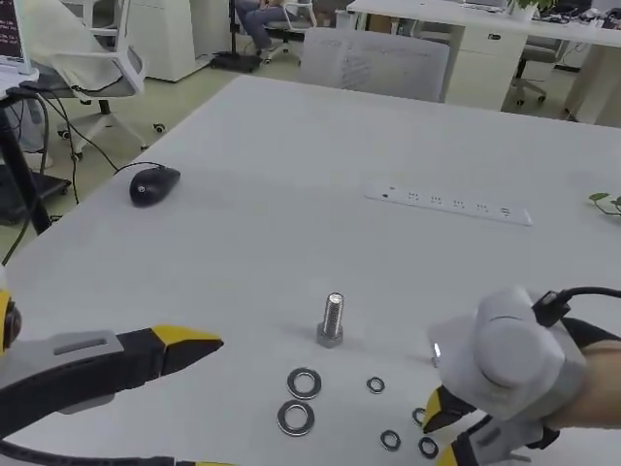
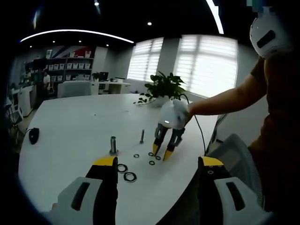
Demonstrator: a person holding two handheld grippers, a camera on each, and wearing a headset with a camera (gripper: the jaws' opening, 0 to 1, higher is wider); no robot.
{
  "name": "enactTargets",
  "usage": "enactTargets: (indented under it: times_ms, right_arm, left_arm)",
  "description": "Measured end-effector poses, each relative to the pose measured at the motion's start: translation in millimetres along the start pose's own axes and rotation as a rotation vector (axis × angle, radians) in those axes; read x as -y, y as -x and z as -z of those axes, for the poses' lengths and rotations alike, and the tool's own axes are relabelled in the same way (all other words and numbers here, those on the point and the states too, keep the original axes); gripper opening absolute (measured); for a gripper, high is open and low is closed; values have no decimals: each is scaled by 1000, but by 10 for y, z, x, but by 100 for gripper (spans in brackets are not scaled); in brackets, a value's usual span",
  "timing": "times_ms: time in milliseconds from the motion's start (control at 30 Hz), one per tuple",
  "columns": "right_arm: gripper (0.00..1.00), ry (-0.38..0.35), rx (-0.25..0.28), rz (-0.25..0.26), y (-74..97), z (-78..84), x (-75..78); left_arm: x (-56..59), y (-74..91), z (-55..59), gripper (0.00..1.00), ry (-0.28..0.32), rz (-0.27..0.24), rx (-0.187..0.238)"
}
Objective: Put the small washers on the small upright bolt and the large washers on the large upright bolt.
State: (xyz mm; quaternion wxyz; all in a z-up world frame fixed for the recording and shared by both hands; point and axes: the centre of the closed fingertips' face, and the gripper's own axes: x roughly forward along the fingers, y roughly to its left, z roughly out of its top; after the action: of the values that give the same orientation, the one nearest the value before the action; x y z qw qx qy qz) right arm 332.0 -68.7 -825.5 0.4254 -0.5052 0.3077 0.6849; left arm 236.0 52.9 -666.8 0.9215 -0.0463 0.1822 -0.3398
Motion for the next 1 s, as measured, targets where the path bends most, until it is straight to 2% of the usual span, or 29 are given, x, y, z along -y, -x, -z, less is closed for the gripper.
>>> enactTargets:
  times_ms: [267,600,1000]
  right_arm:
    - [17,-21,6,15,-2,-3,39]
    - [13,-1,-6,29,-8,-4,47]
    - [12,-52,14,29,31,-19,38]
  left_arm:
    - [20,-13,17,69,-2,6,-6]
    - [25,-4,24,69,-4,5,-10]
    - [54,-1,27,68,-8,16,-16]
